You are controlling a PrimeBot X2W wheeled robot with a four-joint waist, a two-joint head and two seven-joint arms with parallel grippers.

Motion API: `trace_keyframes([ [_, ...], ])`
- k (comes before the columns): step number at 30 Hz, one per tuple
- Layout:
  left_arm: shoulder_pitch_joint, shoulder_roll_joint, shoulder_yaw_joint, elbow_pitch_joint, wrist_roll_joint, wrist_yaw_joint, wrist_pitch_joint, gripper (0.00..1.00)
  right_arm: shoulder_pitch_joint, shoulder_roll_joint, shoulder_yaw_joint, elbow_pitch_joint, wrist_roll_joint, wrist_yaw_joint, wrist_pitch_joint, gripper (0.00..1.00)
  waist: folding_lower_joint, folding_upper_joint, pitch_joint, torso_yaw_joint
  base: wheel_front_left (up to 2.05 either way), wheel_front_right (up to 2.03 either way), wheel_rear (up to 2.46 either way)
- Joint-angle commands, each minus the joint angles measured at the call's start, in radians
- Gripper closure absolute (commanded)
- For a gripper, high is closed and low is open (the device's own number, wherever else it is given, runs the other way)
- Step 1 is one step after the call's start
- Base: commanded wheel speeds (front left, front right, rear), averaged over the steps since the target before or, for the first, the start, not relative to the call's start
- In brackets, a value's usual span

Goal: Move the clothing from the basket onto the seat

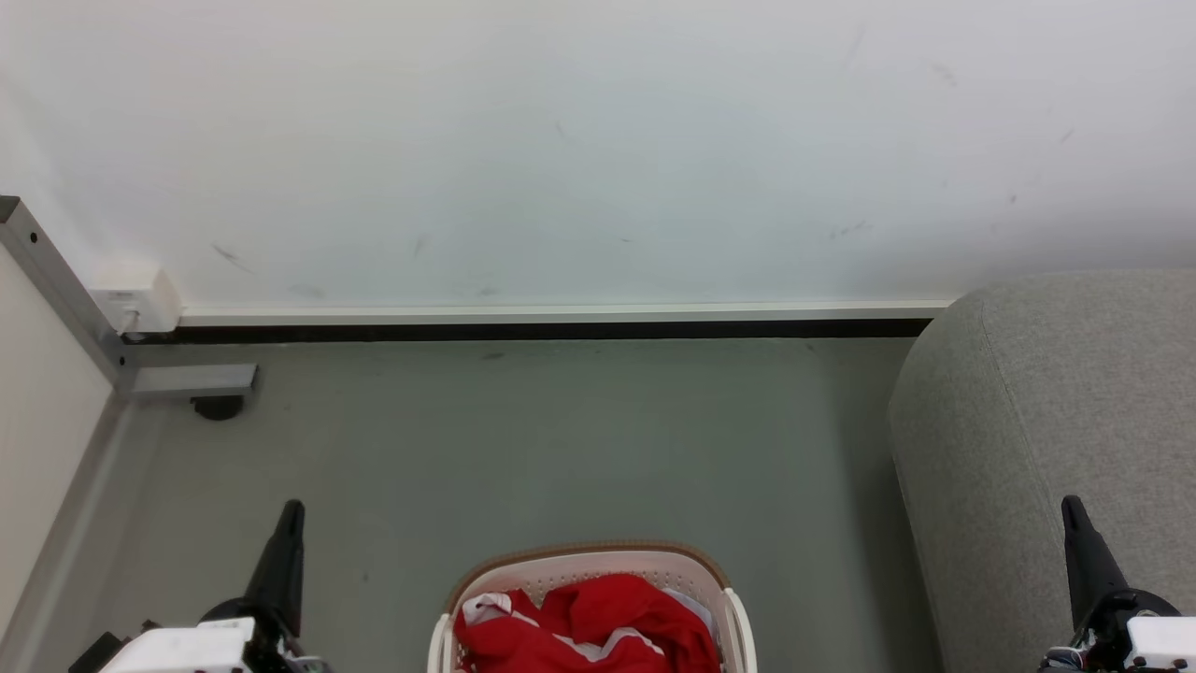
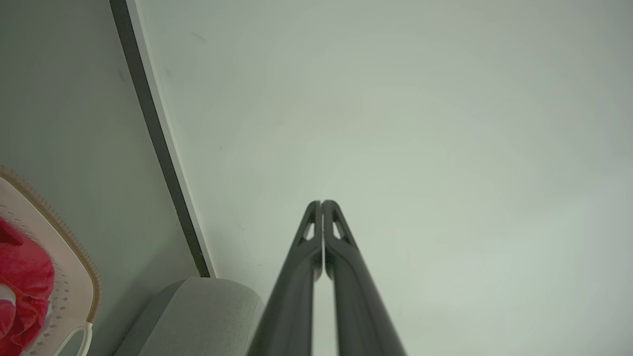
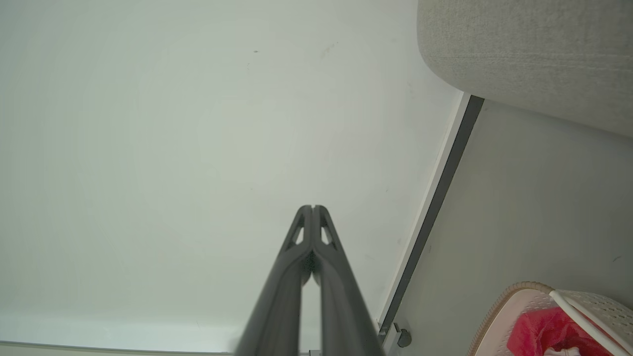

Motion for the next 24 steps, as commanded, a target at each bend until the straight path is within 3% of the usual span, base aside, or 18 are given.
trace_keyframes([
  [1,-0.011,0.008,0.001,-0.003,-0.012,-0.002,0.002,1.00,-0.015,-0.006,-0.004,-0.004,-0.003,-0.003,0.002,1.00,0.0000,-0.0001,0.000,0.000,0.00,0.00,0.00],
  [21,0.000,0.000,0.000,0.000,0.000,0.000,0.000,1.00,0.000,0.000,0.000,0.000,0.000,0.000,0.000,1.00,0.0000,-0.0001,0.000,0.000,0.00,0.00,0.00],
  [22,0.004,-0.002,-0.001,0.005,0.001,0.000,-0.002,0.00,0.004,0.002,0.001,0.006,0.000,0.000,-0.001,0.00,0.0000,-0.0001,0.000,0.000,0.00,0.00,0.00],
  [24,0.018,-0.007,-0.004,0.020,0.001,0.000,-0.004,0.00,0.018,0.008,0.004,0.020,0.000,0.000,-0.004,0.00,0.0000,-0.0001,0.000,0.000,0.00,0.00,0.00],
])
